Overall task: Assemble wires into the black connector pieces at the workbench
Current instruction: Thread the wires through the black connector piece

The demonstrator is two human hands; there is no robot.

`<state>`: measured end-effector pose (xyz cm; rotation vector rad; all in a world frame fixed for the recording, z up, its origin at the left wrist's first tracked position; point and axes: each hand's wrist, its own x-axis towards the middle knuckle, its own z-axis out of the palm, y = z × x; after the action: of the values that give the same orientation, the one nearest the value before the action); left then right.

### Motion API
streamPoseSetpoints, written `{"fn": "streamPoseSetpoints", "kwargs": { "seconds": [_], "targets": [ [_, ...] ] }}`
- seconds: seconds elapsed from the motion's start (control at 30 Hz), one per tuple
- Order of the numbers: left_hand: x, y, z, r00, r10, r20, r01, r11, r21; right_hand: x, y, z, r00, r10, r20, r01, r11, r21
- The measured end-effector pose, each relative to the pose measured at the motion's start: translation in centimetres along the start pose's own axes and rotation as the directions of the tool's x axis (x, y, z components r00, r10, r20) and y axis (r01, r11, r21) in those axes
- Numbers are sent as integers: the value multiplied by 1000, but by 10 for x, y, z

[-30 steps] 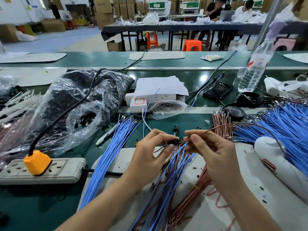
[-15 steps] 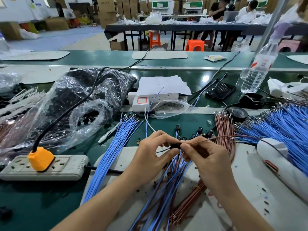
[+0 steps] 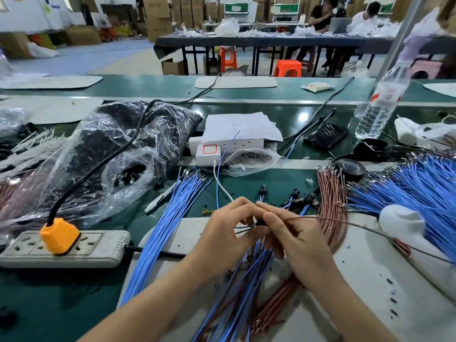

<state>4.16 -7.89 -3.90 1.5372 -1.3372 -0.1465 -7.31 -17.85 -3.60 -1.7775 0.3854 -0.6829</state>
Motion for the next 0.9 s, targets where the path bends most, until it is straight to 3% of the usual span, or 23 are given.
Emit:
{"fn": "streamPoseSetpoints", "kwargs": {
  "seconds": [0.17, 0.37, 0.57, 0.63, 0.7, 0.77, 0.83, 0.9],
  "targets": [
    [2, -1, -1, 994, -84, -68, 66, 970, -233, 1, -5, -5, 996, 84, -37, -78, 989, 129],
    [4, 0, -3, 966, -254, -49, 204, 865, -458, 2, -4, -7, 994, 111, 3, -111, 984, 136],
    [6, 5, -4, 945, -325, -42, 248, 794, -555, 0, -5, -1, 988, 119, 97, -132, 981, 145],
    [8, 7, -5, 908, -419, -13, 285, 641, -713, 0, -10, -4, 968, 171, 185, -211, 952, 224],
    [13, 4, -8, 817, -572, 66, 290, 309, -906, -2, -15, -9, 905, 229, 358, -329, 911, 249],
    [19, -3, -16, 707, -693, 141, 230, 36, -973, -4, -18, -14, 786, 234, 573, -408, 892, 196],
    [23, -11, -27, 633, -756, 165, 135, -102, -986, -7, -23, -17, 615, 191, 765, -445, 885, 136],
    [26, -19, -36, 583, -798, 152, 51, -151, -987, -8, -28, -20, 446, 157, 881, -478, 874, 86]
  ]
}}
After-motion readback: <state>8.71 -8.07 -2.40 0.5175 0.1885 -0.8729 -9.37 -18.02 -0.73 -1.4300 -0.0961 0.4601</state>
